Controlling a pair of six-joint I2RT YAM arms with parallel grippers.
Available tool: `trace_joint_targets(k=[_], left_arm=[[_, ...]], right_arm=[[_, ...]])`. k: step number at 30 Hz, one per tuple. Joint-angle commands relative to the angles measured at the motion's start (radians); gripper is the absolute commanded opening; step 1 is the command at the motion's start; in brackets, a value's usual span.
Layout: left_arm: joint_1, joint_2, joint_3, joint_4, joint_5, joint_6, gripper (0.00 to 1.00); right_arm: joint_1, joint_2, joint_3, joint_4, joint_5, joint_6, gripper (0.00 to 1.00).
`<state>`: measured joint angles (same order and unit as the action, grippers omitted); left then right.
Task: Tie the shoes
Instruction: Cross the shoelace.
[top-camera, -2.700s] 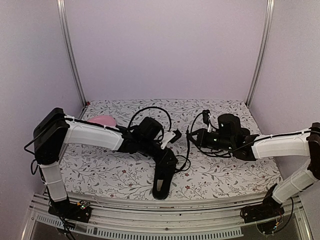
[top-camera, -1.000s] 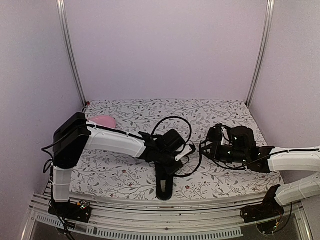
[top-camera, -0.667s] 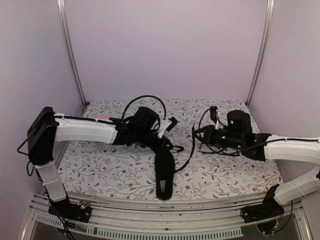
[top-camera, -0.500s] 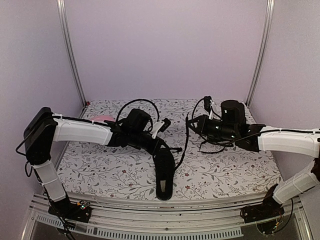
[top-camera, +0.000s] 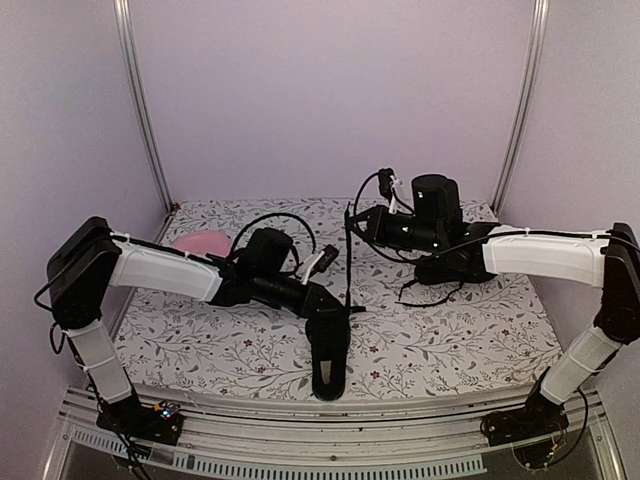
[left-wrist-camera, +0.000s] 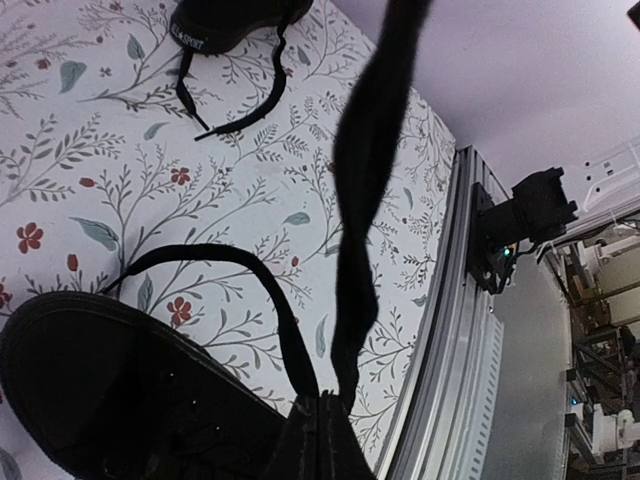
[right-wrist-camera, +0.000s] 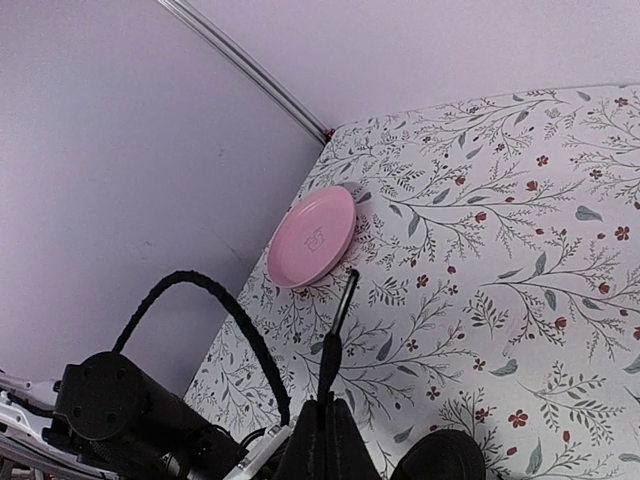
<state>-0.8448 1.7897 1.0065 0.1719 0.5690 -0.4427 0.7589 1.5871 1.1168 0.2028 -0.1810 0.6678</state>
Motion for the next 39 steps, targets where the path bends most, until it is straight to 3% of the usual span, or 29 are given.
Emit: trace_joint_targets(k=[1, 28, 39], left_arm=[[0.019, -0.010, -0.026, 0.074, 0.031, -0.051, 0.00], [0.032, 0.063, -0.054, 0.215, 0.145, -0.141, 0.00], [0.031, 0.099, -0.042, 0.206, 0.169, -0.152, 0.10]], right_arm=[[0.000, 0.019, 0.028, 0.007, -0.005, -0.015, 0.02], [0.000, 0.079, 0.075, 0.000, -0.022, -0.014, 0.02], [0.002, 0.094, 0.084, 0.017, -0.038, -0.007, 0.02]])
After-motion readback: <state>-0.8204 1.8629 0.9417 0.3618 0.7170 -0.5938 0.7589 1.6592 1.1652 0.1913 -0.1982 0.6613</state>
